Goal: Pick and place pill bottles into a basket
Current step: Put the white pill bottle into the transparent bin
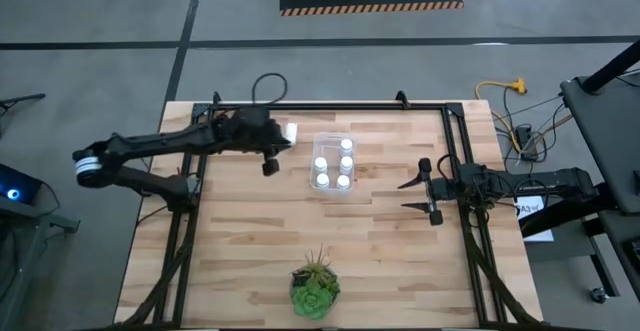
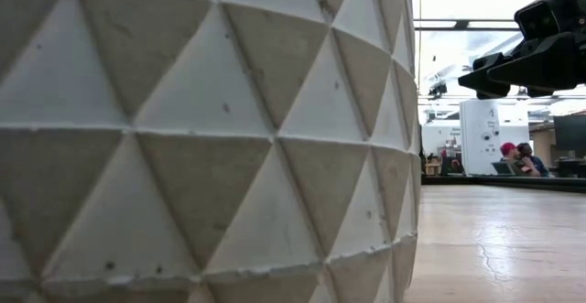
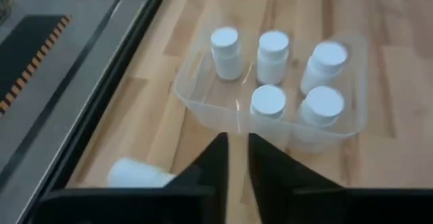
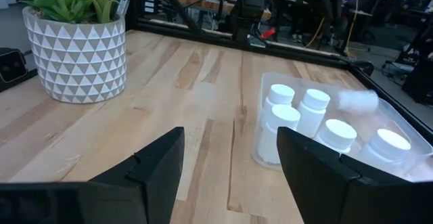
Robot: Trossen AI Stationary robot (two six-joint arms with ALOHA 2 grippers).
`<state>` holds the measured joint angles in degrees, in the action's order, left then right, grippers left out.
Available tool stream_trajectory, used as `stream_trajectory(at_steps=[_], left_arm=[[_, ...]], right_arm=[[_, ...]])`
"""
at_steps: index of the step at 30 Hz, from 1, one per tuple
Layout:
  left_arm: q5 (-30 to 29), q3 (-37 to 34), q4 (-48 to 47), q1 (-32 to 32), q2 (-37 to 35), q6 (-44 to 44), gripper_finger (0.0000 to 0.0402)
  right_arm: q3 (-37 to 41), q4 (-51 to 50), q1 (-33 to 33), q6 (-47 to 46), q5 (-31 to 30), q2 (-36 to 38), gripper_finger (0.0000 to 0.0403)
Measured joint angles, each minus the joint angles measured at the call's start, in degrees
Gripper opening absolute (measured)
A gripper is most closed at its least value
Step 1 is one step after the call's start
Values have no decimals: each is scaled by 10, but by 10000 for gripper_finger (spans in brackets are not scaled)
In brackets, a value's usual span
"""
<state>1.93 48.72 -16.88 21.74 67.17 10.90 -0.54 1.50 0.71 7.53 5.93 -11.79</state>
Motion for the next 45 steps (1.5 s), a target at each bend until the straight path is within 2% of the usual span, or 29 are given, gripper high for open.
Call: stream_trajectory(at_steps=[2, 4, 9, 15, 20, 23, 26, 31, 38, 42, 45], left_arm=[[8, -7, -2, 0, -27, -2, 9], [11, -14, -2, 0, -48, -1, 4], [12, -15, -2, 0, -68, -1, 32], [2, -15, -2, 0, -44, 12, 50], [-130, -15, -6, 3, -1, 15, 53], [-170, -14, -10, 15, 22, 20, 64], [-171, -6, -8, 31, 41, 20, 90], [-172, 12, -19, 55, 52, 5, 162], [-173, 59, -71, 93, 56, -104, 263], [-172, 82, -102, 108, 65, -148, 299], [-172, 101, -104, 111, 76, -174, 309]], right_arm=[[0, 0, 0, 0, 0, 0, 226], [0, 0, 0, 0, 0, 0, 226], [0, 0, 0, 0, 0, 0, 226], [0, 0, 0, 0, 0, 0, 226], [0, 0, 0, 0, 0, 0, 226], [0, 0, 0, 0, 0, 0, 226], [0, 0, 0, 0, 0, 0, 226], [0, 0, 0, 0, 0, 0, 226], [0, 0, 0, 0, 0, 0, 226], [0, 0, 0, 0, 0, 0, 226], [0, 0, 0, 0, 0, 0, 226]])
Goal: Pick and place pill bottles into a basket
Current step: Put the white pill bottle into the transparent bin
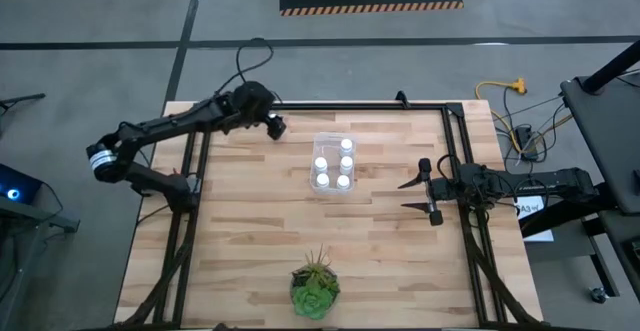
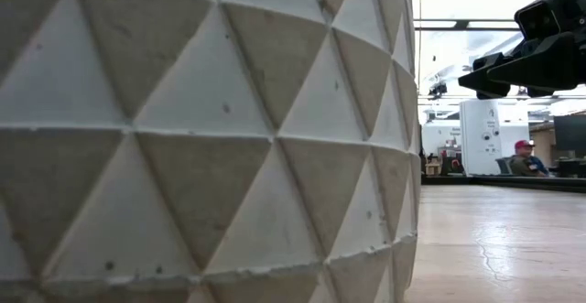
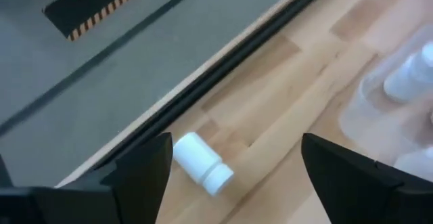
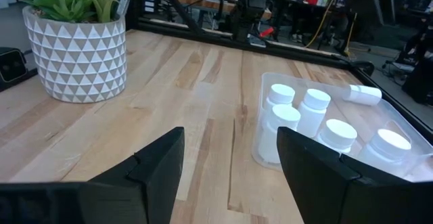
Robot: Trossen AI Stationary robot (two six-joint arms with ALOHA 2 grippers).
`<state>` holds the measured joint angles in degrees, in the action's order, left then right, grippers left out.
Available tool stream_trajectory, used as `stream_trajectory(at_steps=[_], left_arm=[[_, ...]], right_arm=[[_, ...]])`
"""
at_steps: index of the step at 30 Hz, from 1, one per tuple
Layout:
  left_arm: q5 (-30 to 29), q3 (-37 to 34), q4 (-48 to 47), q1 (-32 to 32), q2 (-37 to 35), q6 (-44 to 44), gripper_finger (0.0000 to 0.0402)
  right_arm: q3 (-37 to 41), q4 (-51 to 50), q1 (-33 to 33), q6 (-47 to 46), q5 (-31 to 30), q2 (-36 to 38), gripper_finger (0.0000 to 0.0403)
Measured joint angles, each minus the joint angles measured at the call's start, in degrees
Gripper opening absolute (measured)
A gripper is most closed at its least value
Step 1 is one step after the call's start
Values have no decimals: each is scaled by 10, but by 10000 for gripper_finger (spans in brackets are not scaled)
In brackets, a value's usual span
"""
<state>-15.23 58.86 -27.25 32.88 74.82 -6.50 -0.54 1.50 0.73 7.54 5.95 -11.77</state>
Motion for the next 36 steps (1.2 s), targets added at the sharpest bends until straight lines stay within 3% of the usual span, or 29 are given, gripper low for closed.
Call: stream_trajectory(at_steps=[8, 20, 36], left_arm=[[4, 109, -110, 2, 101, -71, 311], [64, 255, -129, 3, 271, -152, 311], [63, 277, -125, 9, 375, -224, 311]], right_arm=[[0, 0, 0, 0, 0, 0, 226], [0, 0, 0, 0, 0, 0, 226], [0, 0, 0, 0, 0, 0, 226]])
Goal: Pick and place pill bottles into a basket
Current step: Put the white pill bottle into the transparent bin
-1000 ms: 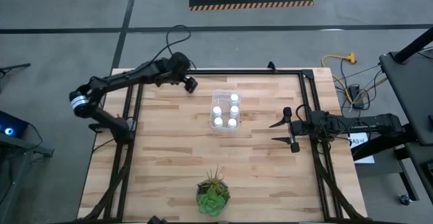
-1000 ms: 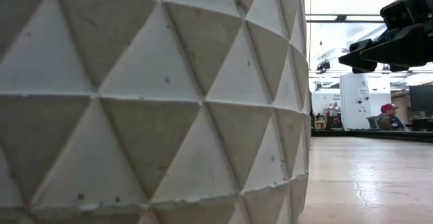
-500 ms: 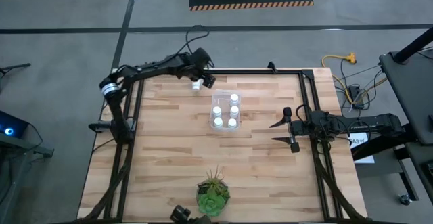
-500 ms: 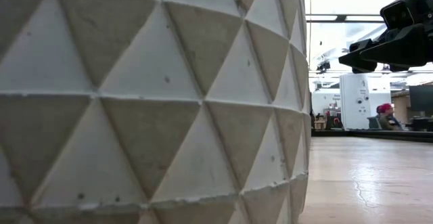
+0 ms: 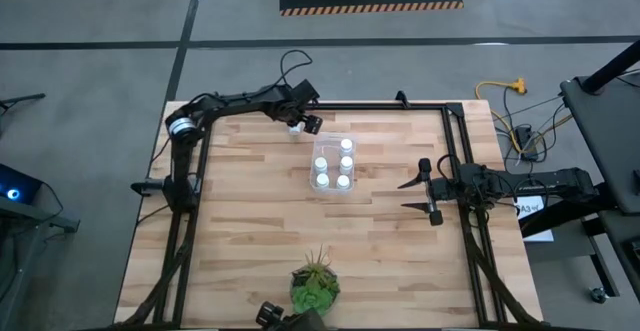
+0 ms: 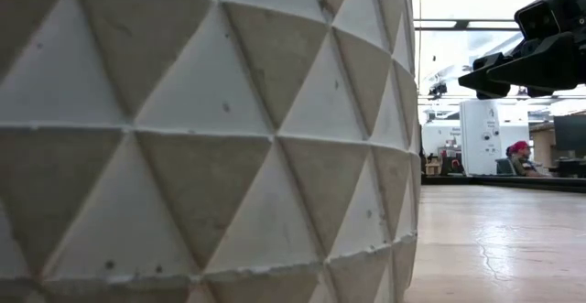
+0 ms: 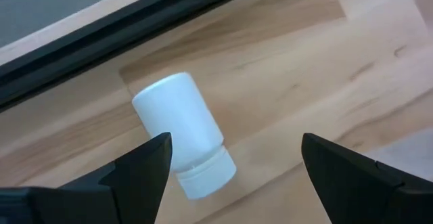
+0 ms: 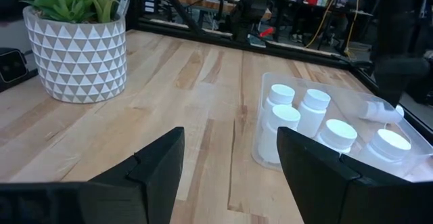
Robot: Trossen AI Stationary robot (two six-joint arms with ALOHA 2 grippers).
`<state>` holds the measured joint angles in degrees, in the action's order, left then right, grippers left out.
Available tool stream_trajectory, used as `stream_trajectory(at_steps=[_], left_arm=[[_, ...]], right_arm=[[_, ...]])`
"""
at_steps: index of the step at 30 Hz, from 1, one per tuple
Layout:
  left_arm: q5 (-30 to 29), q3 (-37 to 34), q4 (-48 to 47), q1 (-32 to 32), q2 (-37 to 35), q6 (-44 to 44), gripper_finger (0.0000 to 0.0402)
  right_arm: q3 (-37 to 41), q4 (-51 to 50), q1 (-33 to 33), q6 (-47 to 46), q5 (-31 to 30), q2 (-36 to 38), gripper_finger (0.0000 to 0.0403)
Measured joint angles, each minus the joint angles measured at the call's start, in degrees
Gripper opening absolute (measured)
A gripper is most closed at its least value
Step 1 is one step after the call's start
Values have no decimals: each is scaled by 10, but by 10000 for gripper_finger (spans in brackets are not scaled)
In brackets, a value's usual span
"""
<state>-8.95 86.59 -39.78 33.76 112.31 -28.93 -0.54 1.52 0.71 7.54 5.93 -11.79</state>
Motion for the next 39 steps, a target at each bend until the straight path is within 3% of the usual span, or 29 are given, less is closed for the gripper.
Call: stream_trajectory(at_steps=[22, 39], left_arm=[[-64, -1, -29, 0, 17, -9, 311], [-79, -38, -46, 25, 17, -24, 311]], right_arm=[[0, 0, 0, 0, 0, 0, 226], [0, 0, 0, 0, 0, 0, 226]])
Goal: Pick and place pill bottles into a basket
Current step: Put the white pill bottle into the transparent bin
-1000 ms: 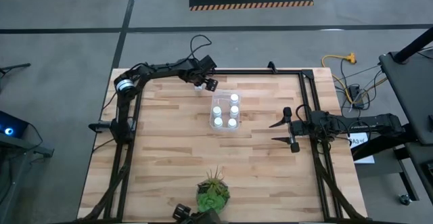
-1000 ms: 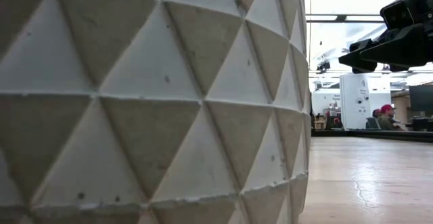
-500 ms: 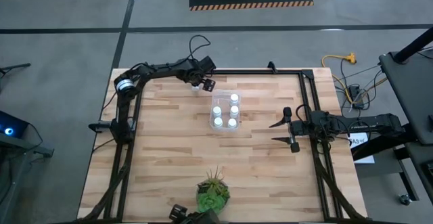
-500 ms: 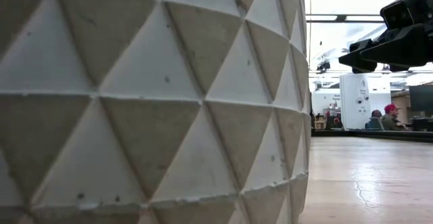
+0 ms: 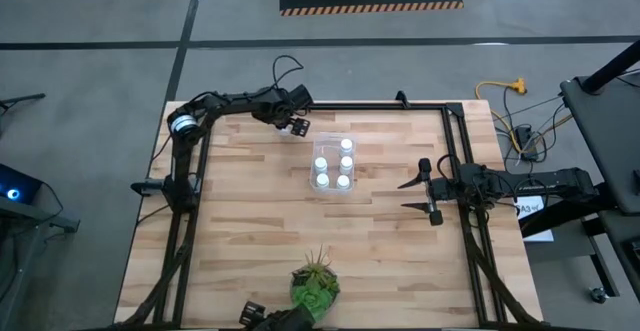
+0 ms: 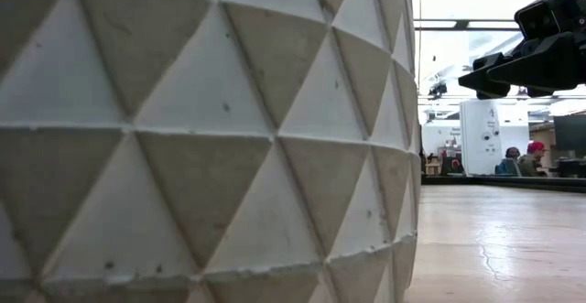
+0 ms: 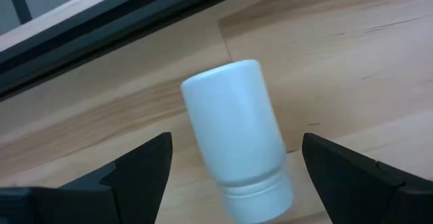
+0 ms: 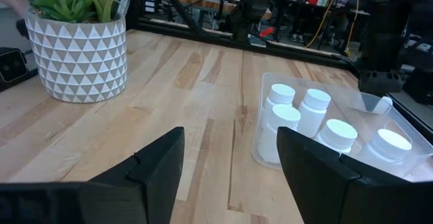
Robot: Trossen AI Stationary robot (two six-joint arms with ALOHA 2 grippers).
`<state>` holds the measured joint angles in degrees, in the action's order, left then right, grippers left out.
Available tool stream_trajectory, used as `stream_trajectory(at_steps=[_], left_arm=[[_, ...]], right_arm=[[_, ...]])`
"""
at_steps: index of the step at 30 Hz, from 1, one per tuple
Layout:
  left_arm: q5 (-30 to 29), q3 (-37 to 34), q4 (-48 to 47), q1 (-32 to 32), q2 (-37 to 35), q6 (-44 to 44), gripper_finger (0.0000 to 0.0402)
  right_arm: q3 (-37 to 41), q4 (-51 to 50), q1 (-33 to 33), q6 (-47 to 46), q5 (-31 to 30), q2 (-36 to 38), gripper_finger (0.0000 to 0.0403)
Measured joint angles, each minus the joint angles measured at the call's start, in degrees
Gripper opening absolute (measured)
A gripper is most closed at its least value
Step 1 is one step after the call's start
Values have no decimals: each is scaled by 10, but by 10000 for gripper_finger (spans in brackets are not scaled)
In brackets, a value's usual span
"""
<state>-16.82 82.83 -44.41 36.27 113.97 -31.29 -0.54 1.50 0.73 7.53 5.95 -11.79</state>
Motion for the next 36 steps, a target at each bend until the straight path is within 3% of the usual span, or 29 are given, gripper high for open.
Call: stream_trajectory(at_steps=[8, 20, 36], left_arm=[[1, 0, 5, 1, 3, 1, 293], [39, -1, 37, 4, 26, 16, 161], [24, -1, 34, -7, -18, 41, 161]], right_arm=[[0, 0, 0, 0, 0, 0, 226], [0, 0, 0, 0, 0, 0, 226], [0, 0, 0, 0, 0, 0, 226]])
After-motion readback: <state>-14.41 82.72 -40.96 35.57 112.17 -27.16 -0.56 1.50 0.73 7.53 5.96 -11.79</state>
